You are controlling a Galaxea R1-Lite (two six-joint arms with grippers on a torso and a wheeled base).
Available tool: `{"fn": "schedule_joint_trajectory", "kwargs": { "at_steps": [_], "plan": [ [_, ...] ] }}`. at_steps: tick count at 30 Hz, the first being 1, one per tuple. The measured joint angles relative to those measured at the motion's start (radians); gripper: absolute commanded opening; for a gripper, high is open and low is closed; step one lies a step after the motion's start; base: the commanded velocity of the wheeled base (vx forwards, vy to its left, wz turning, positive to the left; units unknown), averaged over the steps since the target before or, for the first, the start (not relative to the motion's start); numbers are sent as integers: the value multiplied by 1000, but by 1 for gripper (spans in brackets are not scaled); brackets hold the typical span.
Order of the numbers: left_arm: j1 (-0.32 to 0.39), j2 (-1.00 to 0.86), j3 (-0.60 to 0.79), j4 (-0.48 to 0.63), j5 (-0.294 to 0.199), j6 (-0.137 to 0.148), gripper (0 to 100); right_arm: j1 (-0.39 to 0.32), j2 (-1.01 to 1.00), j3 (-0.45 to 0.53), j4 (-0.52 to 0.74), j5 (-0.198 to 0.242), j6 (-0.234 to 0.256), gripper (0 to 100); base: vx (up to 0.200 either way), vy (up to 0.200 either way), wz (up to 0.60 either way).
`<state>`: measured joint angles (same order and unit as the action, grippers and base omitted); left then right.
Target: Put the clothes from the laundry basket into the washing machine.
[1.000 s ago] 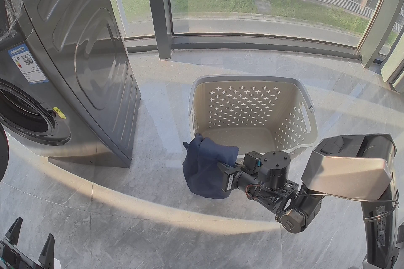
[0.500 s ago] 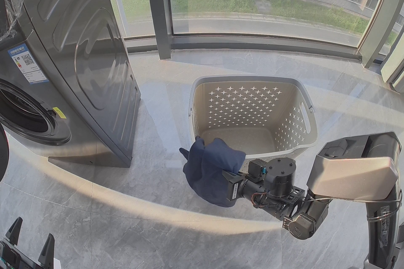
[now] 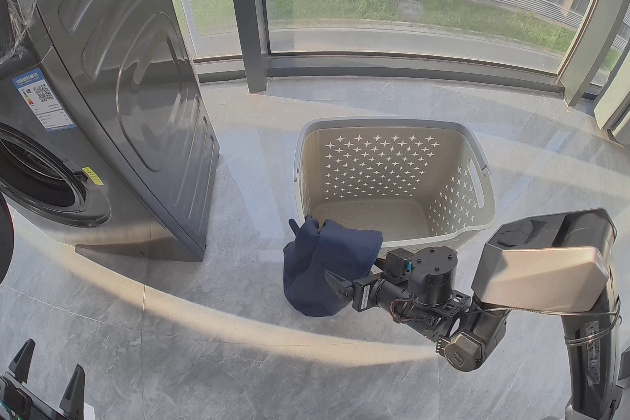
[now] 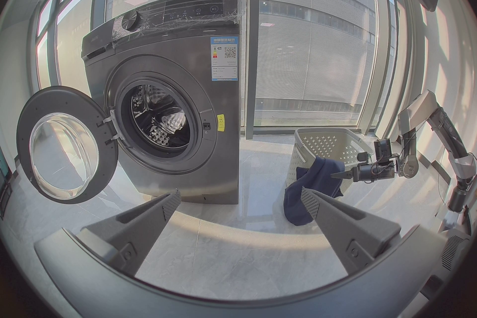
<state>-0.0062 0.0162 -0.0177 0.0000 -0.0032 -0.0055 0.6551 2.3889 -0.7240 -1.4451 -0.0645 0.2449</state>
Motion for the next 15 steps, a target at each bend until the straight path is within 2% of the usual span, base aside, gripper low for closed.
{"fn": "schedule_joint_trajectory", "kwargs": {
  "at_steps": [8,9,15],
  "plan": [
    [0,0,0,0,0,0,100,3,44,-64,-15,15,-2,100,0,0,0],
    [0,0,0,0,0,0,100,4,47,-70,-18,17,-2,0,0,0,0],
    [0,0,0,0,0,0,100,8,57,-92,-48,28,-2,0,0,0,0]
  ]
}}
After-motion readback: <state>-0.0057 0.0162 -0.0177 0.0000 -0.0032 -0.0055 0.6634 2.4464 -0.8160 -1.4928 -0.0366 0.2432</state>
